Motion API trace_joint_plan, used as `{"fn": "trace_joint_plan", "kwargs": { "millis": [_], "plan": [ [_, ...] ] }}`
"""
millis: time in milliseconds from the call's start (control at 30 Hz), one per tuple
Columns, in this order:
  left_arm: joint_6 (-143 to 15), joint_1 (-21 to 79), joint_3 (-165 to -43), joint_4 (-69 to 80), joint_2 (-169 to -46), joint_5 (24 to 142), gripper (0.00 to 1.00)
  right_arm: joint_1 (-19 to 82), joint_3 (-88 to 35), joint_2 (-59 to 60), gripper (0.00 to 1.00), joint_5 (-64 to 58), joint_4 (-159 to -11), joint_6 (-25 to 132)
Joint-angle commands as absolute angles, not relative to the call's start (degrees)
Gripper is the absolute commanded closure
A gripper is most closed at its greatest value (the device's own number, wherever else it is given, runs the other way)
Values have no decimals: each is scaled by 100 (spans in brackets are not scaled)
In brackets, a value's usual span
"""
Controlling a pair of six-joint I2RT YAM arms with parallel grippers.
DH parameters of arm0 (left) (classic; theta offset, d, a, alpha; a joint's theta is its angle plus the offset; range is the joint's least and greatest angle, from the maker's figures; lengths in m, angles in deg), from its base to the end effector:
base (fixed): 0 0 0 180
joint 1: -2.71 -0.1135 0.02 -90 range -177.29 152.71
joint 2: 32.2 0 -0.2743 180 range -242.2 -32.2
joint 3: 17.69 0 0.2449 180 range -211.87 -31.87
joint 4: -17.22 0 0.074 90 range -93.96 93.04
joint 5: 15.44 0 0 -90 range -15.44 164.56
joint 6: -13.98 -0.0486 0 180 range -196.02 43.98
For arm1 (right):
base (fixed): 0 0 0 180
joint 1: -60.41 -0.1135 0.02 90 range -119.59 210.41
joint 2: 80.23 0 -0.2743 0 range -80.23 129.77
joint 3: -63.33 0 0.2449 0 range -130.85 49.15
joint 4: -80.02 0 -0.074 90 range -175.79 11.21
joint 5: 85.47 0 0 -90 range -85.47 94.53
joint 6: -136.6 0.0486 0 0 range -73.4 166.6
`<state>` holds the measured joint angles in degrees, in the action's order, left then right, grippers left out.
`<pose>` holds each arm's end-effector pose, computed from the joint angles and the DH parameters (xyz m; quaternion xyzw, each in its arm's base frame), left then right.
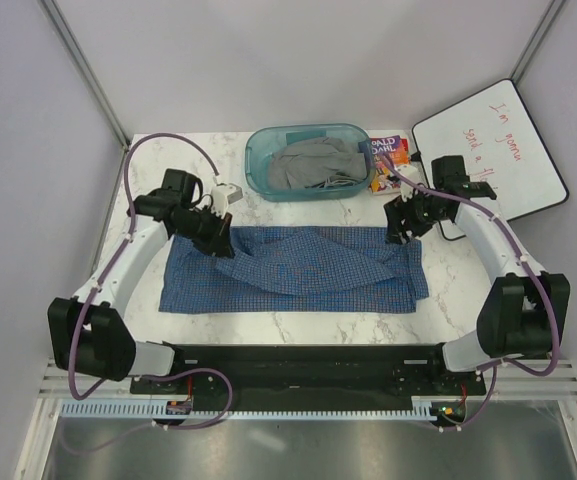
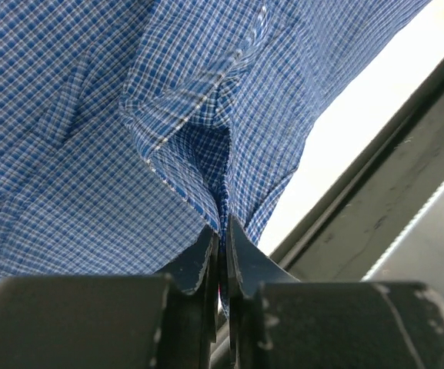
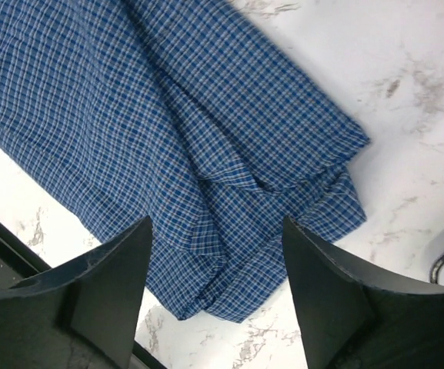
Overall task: Fold and stack the long sleeve shirts
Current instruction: Fold the shirt
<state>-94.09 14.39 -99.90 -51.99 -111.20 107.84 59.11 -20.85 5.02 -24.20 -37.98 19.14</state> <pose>0.2480 -0.0785 0.2918 0.2981 0.8905 -0.2686 0.2145 0.2944 0.0300 0.2783 -0.2899 0.8982 0.1840 0.2743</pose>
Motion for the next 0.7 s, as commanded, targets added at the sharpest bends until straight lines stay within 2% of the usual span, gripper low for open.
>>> {"fn": "trace_joint_plan", "kwargs": {
  "millis": [0, 200, 300, 333, 467, 500, 667],
  "plan": [
    [-10325, 1352, -9481, -4531, -10682, 10848, 88, 5654, -1836, 555, 27, -2492, -3894, 1997],
    [-10318, 1089, -8576, -3644, -10655, 10761, 79, 5426, -1730, 660, 39, -2404, -4088, 2068],
    [-10309, 782, -8364, -3301, -10761, 10725, 70, 5233, -1826, 713, 42, -2351, -4132, 2050],
    [-10318, 677, -8329, -3265, -10804, 10769, 65, 5093, -1870, 739, 43, -2342, -4132, 2050],
    [-10362, 281, -8390, -3317, -11112, 11076, 56, 4653, -2255, 845, 43, -2176, -4413, 2120],
    [-10388, 280, -8408, -3378, -11173, 11181, 50, 4434, -2353, 958, 43, -2149, -4466, 2146],
    [-10380, 122, -8460, -3405, -11402, 11437, 44, 3809, -3195, 1547, 41, -2113, -4773, 2138]
  ]
}}
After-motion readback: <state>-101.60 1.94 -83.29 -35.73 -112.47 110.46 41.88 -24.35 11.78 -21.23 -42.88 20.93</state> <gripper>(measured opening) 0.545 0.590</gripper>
